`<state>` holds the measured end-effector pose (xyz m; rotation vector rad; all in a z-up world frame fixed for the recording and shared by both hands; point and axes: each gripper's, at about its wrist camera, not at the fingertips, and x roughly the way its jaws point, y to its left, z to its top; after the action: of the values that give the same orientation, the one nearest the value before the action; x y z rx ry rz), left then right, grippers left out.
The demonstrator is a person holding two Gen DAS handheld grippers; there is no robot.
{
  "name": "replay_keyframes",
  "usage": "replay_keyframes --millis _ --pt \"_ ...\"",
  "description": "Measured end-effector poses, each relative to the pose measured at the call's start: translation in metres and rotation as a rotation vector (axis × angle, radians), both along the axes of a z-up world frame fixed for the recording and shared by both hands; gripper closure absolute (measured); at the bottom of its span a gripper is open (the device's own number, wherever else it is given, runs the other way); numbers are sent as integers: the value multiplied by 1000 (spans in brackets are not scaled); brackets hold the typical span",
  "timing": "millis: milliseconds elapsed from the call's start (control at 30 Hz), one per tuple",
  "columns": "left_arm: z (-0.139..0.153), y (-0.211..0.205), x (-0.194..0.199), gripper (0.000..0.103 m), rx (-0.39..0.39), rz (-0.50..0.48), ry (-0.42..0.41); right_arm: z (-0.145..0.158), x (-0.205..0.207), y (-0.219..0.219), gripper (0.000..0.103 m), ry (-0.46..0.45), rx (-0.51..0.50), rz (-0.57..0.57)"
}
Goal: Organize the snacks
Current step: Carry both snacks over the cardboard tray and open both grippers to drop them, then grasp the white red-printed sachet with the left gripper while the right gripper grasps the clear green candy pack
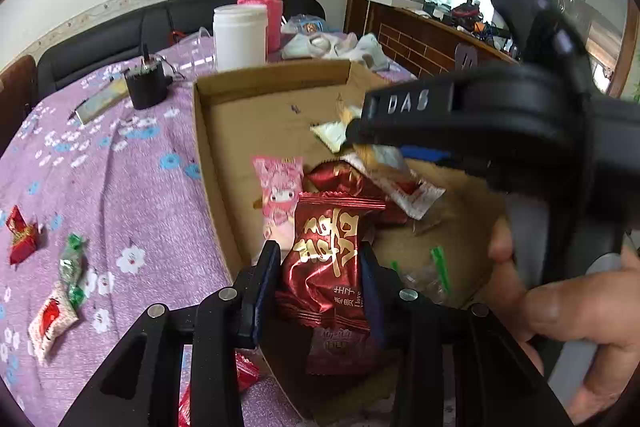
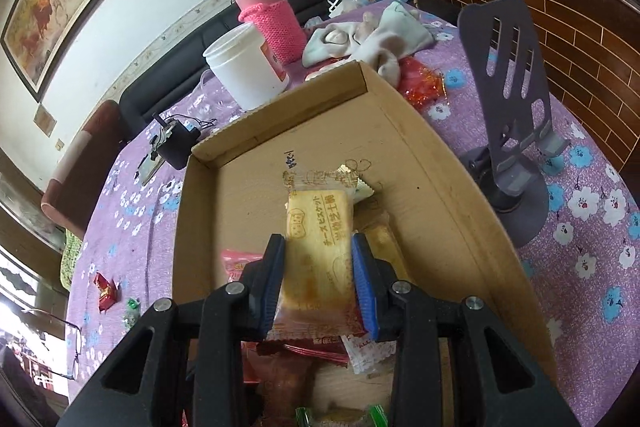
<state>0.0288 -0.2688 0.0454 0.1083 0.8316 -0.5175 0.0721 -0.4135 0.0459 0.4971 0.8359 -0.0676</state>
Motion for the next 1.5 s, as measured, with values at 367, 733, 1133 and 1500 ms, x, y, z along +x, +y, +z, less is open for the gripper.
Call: replay_keyframes --millis 367,733,1133,1500 --pt "3 1 -7 63 -13 -27 -54 3 -1 3 70 -20 -17 -5" --pt "9 6 -11 62 -37 -24 -84 12 -6 4 70 -55 -6 -8" --pt "13 14 -9 61 -45 4 -83 16 -8 5 66 -69 0 -2" --pt "38 58 -9 53 -76 90 -65 19 -10 9 64 -89 4 14"
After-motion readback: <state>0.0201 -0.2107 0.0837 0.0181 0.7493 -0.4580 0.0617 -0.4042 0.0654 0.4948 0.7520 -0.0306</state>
